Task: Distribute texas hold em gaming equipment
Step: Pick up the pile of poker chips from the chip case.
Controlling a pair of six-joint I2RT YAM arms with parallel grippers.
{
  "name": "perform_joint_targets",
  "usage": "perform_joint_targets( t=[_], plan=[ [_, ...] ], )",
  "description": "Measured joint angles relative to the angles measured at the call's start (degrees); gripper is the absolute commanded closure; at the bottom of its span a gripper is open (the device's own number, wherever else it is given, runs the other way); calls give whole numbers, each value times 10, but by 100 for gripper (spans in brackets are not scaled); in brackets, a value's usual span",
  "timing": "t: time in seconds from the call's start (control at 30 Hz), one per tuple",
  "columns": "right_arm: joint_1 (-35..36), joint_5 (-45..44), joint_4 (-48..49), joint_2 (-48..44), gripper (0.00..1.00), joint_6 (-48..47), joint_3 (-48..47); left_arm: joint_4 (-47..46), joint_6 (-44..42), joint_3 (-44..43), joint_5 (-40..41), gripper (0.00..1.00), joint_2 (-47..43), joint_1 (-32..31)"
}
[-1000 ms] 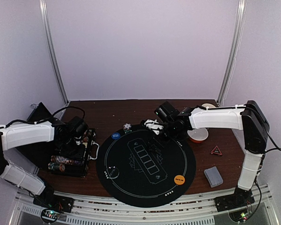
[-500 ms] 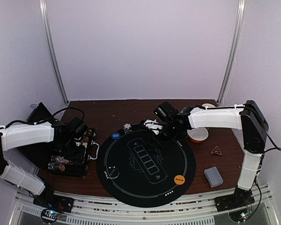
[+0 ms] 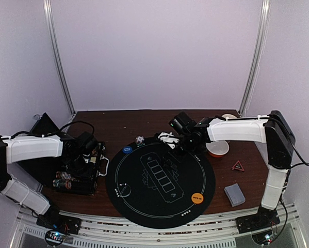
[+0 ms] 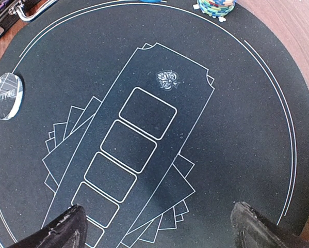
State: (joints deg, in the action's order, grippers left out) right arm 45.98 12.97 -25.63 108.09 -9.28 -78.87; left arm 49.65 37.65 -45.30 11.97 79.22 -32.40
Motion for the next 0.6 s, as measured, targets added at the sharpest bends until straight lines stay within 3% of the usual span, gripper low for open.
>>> perform_joint_targets(
  t=[0.2, 0.47, 0.6],
  plan=[
    [0, 0, -1, 0, 0, 0, 0, -12, -11, 7, -7, 100, 4, 18],
    [0, 2, -5, -2, 0, 0, 0, -5, -14, 4, -19, 100, -10, 21],
    [0, 3, -7, -19, 0, -2, -3, 38, -13, -48, -17, 100, -43, 21]
  ],
)
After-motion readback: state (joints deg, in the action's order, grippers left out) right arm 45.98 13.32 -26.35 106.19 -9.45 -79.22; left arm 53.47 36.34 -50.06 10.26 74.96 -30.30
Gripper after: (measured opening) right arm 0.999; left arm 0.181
